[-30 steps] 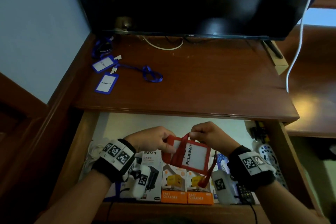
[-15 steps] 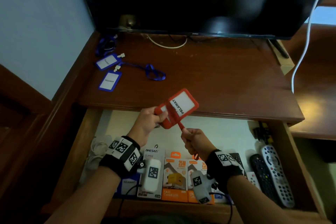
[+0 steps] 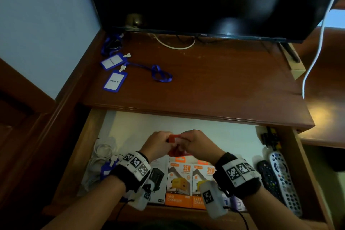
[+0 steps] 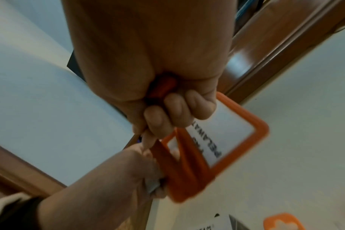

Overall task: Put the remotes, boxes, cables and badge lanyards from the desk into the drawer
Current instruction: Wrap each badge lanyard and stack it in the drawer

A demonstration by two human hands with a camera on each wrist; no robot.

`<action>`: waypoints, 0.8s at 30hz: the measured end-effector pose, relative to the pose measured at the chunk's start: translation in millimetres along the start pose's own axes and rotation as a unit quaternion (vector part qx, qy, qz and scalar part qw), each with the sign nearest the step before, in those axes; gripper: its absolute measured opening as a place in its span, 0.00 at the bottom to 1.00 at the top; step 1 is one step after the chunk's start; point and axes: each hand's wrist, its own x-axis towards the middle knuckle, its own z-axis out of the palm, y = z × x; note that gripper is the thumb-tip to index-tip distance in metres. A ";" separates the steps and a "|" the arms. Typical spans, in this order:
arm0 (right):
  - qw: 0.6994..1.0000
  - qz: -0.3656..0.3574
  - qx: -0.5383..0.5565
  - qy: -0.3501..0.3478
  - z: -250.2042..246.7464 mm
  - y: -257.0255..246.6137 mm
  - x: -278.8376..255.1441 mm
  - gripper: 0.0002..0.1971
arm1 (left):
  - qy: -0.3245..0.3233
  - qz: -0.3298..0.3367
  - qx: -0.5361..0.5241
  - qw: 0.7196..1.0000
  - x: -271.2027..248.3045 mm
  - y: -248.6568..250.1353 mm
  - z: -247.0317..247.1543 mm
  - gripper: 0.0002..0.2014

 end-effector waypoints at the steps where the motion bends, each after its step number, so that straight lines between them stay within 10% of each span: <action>1: 1.000 0.000 -0.018 0.005 -4.6 1.2 -0.6 0.16 | -0.023 0.011 0.022 0.999 -1.2 -1.1 -1.9 0.09; 15: 0.991 0.073 0.113 0.020 -3.4 9.2 -9.5 0.13 | -0.237 -0.013 -0.070 0.969 -27.5 -2.7 -20.4 0.13; 19: 0.967 0.050 0.249 -0.012 -10.8 -8.7 -14.2 0.17 | -0.176 0.038 -0.224 0.958 -38.9 -2.5 -48.2 0.07; 24: 0.930 -0.025 0.366 0.011 -11.1 -40.5 -5.6 0.15 | -0.077 0.107 -0.458 0.879 -45.6 0.0 -63.0 0.11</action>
